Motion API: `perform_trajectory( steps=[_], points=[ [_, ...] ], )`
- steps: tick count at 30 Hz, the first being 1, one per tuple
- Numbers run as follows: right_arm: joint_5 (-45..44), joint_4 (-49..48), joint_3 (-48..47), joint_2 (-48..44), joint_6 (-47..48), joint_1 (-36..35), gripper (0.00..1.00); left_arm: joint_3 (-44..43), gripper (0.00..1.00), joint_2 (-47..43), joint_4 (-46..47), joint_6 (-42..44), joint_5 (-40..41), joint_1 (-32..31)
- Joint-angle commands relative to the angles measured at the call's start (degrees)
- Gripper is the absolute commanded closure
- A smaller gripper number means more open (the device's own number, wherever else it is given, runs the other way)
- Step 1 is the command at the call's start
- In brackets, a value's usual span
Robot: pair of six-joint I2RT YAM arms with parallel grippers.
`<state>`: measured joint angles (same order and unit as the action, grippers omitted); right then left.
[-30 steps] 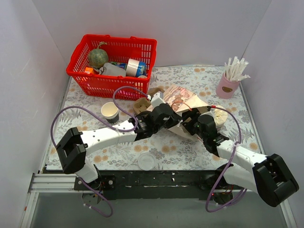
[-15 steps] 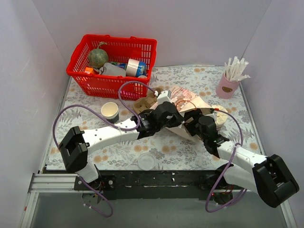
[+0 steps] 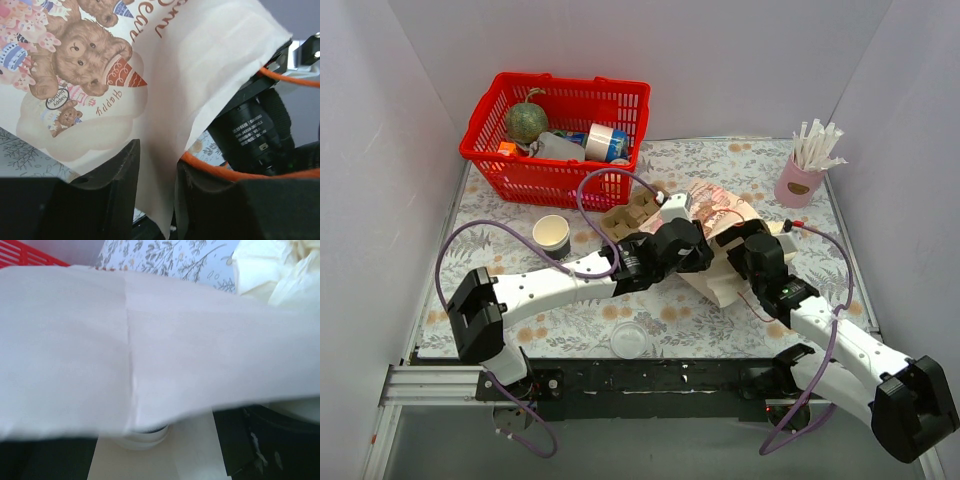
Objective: Pack the takeout coffee
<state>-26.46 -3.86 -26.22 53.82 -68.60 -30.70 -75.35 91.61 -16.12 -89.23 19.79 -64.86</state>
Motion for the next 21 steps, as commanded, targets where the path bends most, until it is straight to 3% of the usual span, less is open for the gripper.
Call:
perform_trajectory(
  steps=[1, 5, 6, 9, 11, 13, 19, 21],
  points=[
    [-7.73, 5.25, -4.19, -1.18, 3.73, 0.38, 0.10, -3.31, 0.66, 0.14, -4.00, 5.11, 3.94, -1.93],
    [-5.19, 0.70, -2.88, -0.56, 3.56, 0.38, 0.10, -5.68, 0.47, 0.58, -4.27, 9.33, 3.85, -3.60],
    [-4.75, 0.08, -2.35, -0.21, 3.47, 0.38, 0.10, -6.47, 0.34, 0.93, -4.79, 10.64, 4.46, -3.78],
    [-4.22, -0.62, -2.35, -0.29, 3.38, 0.38, 0.10, -11.03, 0.14, 3.39, -8.03, 13.46, 8.32, -4.66],
    [-3.52, -2.72, -1.65, -0.56, 3.65, 0.38, 0.10, -13.58, 0.06, 5.32, -9.10, 17.58, 10.52, -5.10],
    [-3.16, -4.49, -0.60, -0.91, 4.69, 0.38, 0.10, -18.67, 0.02, 9.36, -12.26, 22.40, 11.50, -5.10],
    [-1.23, -5.37, -0.41, -1.97, 6.63, 1.78, 0.09, -33.43, 0.02, 20.25, -28.86, 30.43, 15.71, -5.45],
    [1.22, -5.46, -0.94, -1.71, 8.30, 3.27, 0.09, -34.51, 0.03, 21.24, -32.64, 31.66, 15.37, -5.45]
  ],
)
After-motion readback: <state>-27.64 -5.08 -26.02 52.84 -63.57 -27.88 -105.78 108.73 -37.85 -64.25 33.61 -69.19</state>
